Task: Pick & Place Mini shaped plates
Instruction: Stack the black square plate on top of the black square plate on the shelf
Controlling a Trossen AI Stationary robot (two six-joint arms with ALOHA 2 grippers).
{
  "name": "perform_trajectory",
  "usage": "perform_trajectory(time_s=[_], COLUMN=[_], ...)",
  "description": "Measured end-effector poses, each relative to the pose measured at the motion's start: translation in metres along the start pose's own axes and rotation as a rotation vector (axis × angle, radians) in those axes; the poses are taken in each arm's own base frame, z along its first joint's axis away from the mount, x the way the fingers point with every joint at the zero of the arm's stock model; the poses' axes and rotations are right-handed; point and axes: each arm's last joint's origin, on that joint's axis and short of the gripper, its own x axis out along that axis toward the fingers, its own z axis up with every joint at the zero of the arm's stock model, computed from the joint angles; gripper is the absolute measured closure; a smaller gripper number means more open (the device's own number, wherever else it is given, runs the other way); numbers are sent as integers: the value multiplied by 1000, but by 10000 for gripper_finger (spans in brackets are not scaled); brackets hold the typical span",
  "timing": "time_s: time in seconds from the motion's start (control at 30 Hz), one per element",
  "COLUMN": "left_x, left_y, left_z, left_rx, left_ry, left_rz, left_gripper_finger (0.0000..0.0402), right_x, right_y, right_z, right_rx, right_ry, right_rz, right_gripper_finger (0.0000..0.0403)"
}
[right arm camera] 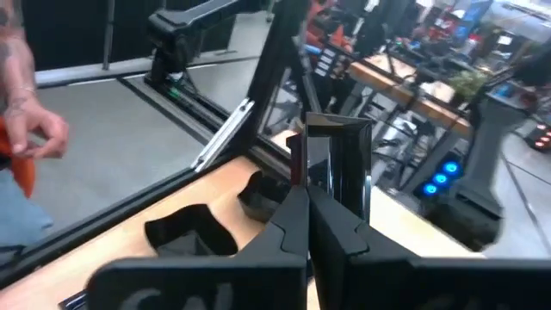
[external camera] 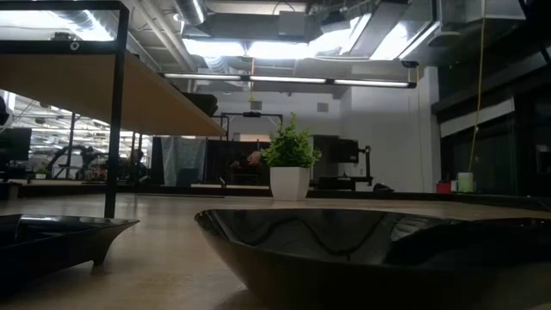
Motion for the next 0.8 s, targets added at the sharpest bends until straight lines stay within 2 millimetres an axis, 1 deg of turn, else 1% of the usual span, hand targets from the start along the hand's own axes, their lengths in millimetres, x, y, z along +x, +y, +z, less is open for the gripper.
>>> perform_trajectory(time_s=[0.17,0.33,0.53,0.7,0.8], left_x=[0,0,0,0,0], left_y=[0,0,0,0,0], left_z=[0,0,0,0,0], left_rx=[0,0,0,0,0], left_ry=[0,0,0,0,0], left_rz=[-1,0,-1,-1,0], left_gripper_finger=[398,398,398,398,398], right_x=[17,25,24,23,21], right_y=[6,7,0,-18,-28], right_z=[-22,-34,-36,-27,-29], right_rx=[4,2,-9,-74,-100], right_ry=[1,-6,-17,-14,8], right_rz=[3,-6,-28,-61,-99], right_gripper_finger=[402,402,402,402,402])
